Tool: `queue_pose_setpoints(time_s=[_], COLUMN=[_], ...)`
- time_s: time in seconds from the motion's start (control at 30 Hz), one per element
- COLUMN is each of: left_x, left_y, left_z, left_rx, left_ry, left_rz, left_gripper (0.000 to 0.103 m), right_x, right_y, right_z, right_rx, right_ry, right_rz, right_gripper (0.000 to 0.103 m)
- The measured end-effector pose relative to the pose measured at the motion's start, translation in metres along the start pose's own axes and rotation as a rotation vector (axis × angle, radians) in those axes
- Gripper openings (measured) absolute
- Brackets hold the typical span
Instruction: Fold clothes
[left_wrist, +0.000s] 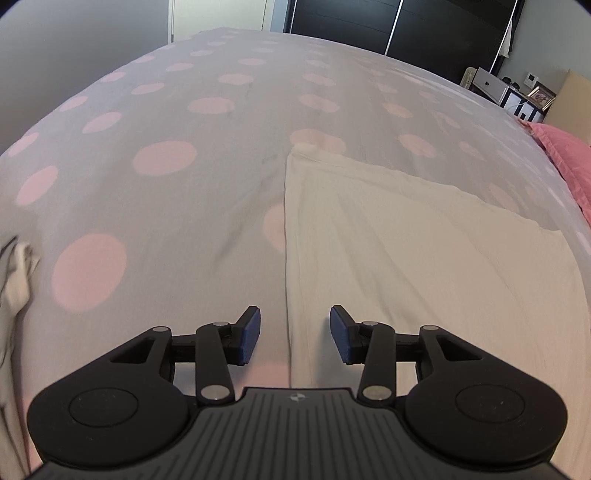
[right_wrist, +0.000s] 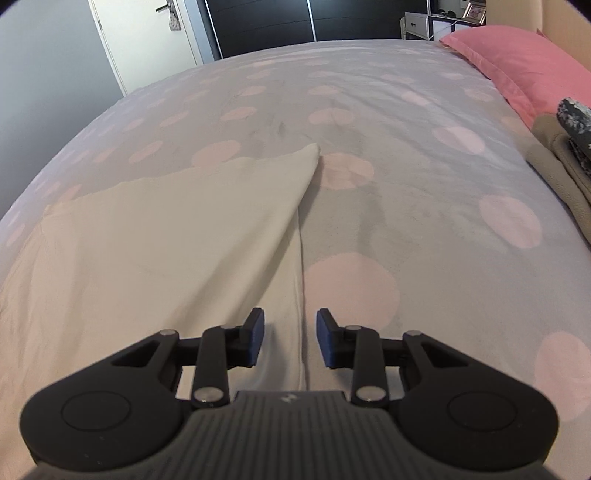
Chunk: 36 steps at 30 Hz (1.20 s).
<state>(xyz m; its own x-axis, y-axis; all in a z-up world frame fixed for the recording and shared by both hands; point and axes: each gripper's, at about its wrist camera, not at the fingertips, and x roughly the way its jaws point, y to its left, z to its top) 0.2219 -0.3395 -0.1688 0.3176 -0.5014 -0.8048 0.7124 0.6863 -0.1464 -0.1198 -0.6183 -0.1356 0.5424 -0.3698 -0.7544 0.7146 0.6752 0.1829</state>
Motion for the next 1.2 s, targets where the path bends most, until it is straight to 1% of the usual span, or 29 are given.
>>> queue_pose_setpoints(time_s=[0.07, 0.1, 0.13, 0.17, 0.23, 0.37, 0.4, 0.5, 0.57, 0.6, 0.63, 0.67, 0.73, 0.8, 0.9, 0.97, 1.0, 1.07, 1.1, 1.13, 1.17, 1.2], left_x=[0.008, 0.010, 0.011, 0.013, 0.014, 0.010, 0.009, 0.011, 0.012, 0.013, 0.013, 0.014, 0.017, 0.019, 0.028, 0.035, 0.038, 0.045, 0.049, 0.053, 0.056, 0.057], left_y=[-0.003, -0.005, -0.008, -0.010, -0.012, -0.011, -0.011, -0.015, -0.021, -0.021, -0.020, -0.020, -0.018, -0.015, -0.017, -0.020, -0.021, -0.024, -0.025, -0.027, -0.029, -0.031], left_z=[0.005, 0.005, 0.006, 0.007, 0.008, 0.007, 0.006, 0.006, 0.010, 0.013, 0.016, 0.019, 0.026, 0.033, 0.041, 0.045, 0.046, 0.049, 0.050, 0.050, 0.049, 0.049], left_rx=[0.017, 0.031, 0.045, 0.060, 0.075, 0.079, 0.080, 0.120, 0.135, 0.129, 0.123, 0.118, 0.107, 0.085, 0.076, 0.090, 0.098, 0.113, 0.119, 0.129, 0.139, 0.149], left_ry=[0.009, 0.006, 0.003, 0.000, -0.008, -0.029, -0.034, -0.021, -0.009, 0.001, -0.007, -0.014, -0.031, -0.045, -0.052, -0.049, -0.047, -0.044, -0.037, -0.037, -0.037, -0.049], left_rz=[0.007, 0.016, 0.025, 0.034, 0.054, 0.103, 0.115, 0.139, 0.123, 0.110, 0.111, 0.111, 0.096, 0.088, 0.082, 0.085, 0.087, 0.090, 0.084, 0.091, 0.098, 0.109], left_gripper=[0.031, 0.021, 0.006, 0.001, 0.000, 0.000, 0.000, 0.000, 0.000, 0.000, 0.002, 0.005, 0.023, 0.028, 0.029, 0.029, 0.029, 0.029, 0.026, 0.013, 0.009, 0.004], right_x=[0.003, 0.003, 0.003, 0.002, 0.001, -0.005, -0.006, -0.005, -0.005, -0.006, -0.008, -0.007, -0.003, 0.007, 0.021, 0.030, 0.034, 0.045, 0.050, 0.053, 0.055, 0.055], right_y=[0.000, 0.001, 0.001, 0.000, 0.000, 0.002, 0.000, -0.005, -0.009, -0.011, -0.014, -0.016, -0.018, -0.015, -0.006, 0.003, 0.007, 0.015, 0.016, 0.017, 0.018, 0.019], right_z=[-0.002, -0.003, -0.004, -0.005, -0.004, -0.001, -0.002, -0.004, -0.002, 0.000, 0.002, 0.006, 0.015, 0.024, 0.034, 0.038, 0.040, 0.041, 0.041, 0.041, 0.041, 0.041], right_rx=[-0.012, -0.022, -0.032, -0.033, -0.030, -0.038, -0.032, -0.015, 0.016, 0.029, 0.042, 0.041, 0.030, -0.006, -0.085, -0.138, -0.165, -0.221, -0.239, -0.251, -0.264, -0.274], right_ry=[0.001, -0.001, -0.002, -0.003, -0.001, -0.012, -0.011, 0.007, 0.002, -0.015, -0.038, -0.048, -0.058, -0.044, -0.047, -0.041, -0.036, -0.026, -0.020, -0.013, -0.010, -0.014], right_rz=[-0.002, -0.009, -0.017, -0.018, -0.021, -0.098, -0.105, -0.122, -0.102, -0.094, -0.088, -0.074, -0.042, -0.025, -0.015, -0.009, -0.007, -0.021, -0.031, -0.044, -0.060, -0.073], right_gripper=[0.029, 0.016, 0.007, 0.005, 0.003, 0.002, 0.002, 0.002, 0.005, 0.011, 0.019, 0.020, 0.020, 0.020, 0.020, 0.021, 0.023, 0.024, 0.023, 0.010, 0.004, 0.003])
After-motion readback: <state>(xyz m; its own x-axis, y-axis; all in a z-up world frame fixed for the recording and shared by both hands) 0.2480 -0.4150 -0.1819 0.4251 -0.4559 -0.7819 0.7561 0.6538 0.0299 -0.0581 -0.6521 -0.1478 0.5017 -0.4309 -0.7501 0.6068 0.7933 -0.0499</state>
